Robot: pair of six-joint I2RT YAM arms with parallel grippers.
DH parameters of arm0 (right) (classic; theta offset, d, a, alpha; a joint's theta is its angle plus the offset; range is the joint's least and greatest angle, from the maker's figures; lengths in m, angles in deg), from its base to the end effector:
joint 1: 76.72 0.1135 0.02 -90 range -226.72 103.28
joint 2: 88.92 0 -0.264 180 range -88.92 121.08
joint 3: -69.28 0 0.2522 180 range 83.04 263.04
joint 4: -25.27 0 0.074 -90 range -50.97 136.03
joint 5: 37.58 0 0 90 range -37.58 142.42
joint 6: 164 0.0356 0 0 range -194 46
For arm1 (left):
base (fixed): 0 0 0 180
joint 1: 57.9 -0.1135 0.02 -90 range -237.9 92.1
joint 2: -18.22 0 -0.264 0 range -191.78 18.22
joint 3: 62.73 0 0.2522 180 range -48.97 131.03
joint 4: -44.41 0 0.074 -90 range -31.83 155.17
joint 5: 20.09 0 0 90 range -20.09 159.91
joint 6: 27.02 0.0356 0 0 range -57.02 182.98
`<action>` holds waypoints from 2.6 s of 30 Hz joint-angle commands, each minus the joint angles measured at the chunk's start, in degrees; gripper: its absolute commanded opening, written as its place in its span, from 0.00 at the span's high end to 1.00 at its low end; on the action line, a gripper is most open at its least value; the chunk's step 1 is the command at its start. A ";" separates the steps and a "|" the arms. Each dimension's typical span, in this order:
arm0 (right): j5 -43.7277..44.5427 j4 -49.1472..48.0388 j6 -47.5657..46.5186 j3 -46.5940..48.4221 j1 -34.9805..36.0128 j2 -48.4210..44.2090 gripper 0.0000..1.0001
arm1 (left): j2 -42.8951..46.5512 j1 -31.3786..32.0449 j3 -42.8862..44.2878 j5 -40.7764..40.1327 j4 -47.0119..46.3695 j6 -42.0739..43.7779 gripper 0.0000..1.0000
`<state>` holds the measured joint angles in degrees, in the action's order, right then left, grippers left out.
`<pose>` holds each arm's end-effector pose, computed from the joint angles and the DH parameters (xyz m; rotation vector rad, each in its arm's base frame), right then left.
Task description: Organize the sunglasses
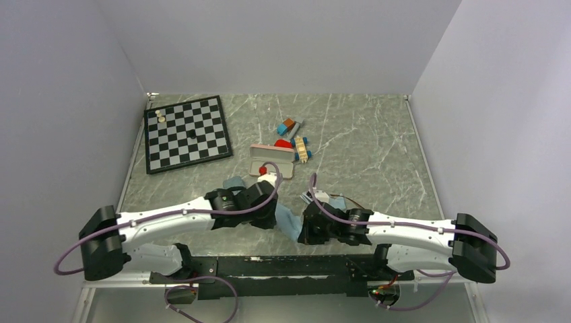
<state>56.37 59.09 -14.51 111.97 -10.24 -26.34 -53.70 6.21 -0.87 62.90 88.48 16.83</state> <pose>0.0822 0.1828 0.1738 -0.1340 2.6944 0.7453 0.1133 -0.2234 0.2318 0.3579 2.5976 -0.6044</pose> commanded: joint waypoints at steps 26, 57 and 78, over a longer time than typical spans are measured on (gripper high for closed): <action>-24.98 0.95 5.47 6.91 -16.97 -3.45 1.00 | 13.87 -5.19 -3.33 -1.34 -9.60 4.14 1.00; -24.34 -3.14 -8.70 13.89 -34.23 20.48 1.00 | -16.35 -23.15 4.72 11.93 -19.45 11.05 1.00; -16.40 -3.12 -3.11 13.06 -25.98 22.84 1.00 | -15.28 -23.08 1.30 9.04 -16.55 10.38 1.00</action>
<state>38.51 57.12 -19.37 125.13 -36.84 -4.15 -70.72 -16.84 0.66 72.95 72.08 27.39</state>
